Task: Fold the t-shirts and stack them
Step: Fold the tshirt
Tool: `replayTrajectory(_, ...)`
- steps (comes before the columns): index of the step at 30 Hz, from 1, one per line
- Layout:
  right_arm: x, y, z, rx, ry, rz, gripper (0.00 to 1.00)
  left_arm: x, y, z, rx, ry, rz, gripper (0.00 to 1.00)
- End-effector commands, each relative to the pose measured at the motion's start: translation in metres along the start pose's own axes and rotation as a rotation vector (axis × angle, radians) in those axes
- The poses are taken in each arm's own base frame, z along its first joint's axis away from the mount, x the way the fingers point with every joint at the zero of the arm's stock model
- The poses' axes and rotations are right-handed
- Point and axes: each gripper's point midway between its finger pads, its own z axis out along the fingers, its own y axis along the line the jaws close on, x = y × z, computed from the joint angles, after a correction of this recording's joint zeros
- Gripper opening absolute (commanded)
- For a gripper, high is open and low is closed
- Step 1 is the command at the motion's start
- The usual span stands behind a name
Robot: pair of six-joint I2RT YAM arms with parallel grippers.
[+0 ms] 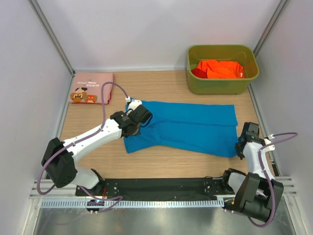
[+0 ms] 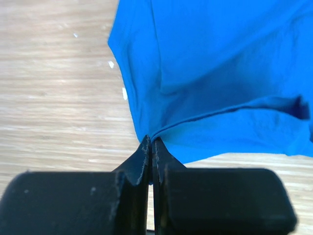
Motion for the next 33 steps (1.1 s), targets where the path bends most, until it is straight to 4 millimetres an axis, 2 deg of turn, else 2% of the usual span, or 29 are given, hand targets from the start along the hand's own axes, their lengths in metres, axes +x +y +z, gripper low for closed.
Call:
replayTrajectory(1, -0.03, 0.014, -0.022, -0.078, -0.101, -0.015, 0.01, -0.044, 0.014, -0.017, -0.05, -0.157, -0.004, 0.0)
replayTrajectory(5, -0.032, 0.038, -0.033, -0.225, -0.105, -0.03, 0.01, -0.071, 0.004, -0.015, -0.016, -0.217, 0.042, 0.0)
replayTrajectory(9, -0.037, 0.045, -0.032, -0.231, -0.117, -0.048, 0.01, -0.089, -0.002, -0.008, -0.008, -0.2, 0.036, 0.0)
replayTrajectory(11, -0.04, 0.05, -0.028, -0.214, -0.114, -0.067, 0.01, -0.093, 0.003, -0.001, -0.044, -0.184, 0.045, 0.0)
replayTrajectory(13, -0.046, 0.064, -0.032, -0.248, -0.114, -0.071, 0.01, -0.099, 0.001, 0.009, -0.059, -0.166, 0.073, 0.0)
replayTrajectory(16, -0.044, 0.084, -0.028, -0.283, -0.074, -0.112, 0.01, -0.112, -0.001, 0.019, -0.063, -0.161, 0.095, 0.0)
replayTrajectory(19, -0.044, 0.102, -0.028, -0.292, -0.063, -0.163, 0.01, -0.127, 0.003, 0.023, -0.077, -0.175, 0.076, 0.0)
replayTrajectory(22, -0.041, 0.117, -0.025, -0.292, -0.05, -0.207, 0.01, -0.128, 0.009, 0.036, -0.094, -0.126, 0.052, 0.0)
replayTrajectory(27, -0.03, 0.118, -0.004, -0.22, 0.0, -0.256, 0.01, -0.122, 0.018, 0.055, -0.139, -0.053, 0.037, 0.0)
replayTrajectory(31, -0.028, 0.129, -0.003, -0.221, -0.013, -0.288, 0.01, -0.112, 0.024, 0.066, -0.156, -0.005, 0.02, 0.0)
replayTrajectory(33, -0.034, 0.137, -0.005, -0.213, -0.034, -0.297, 0.03, -0.107, 0.024, 0.071, -0.16, 0.015, 0.023, 0.0)
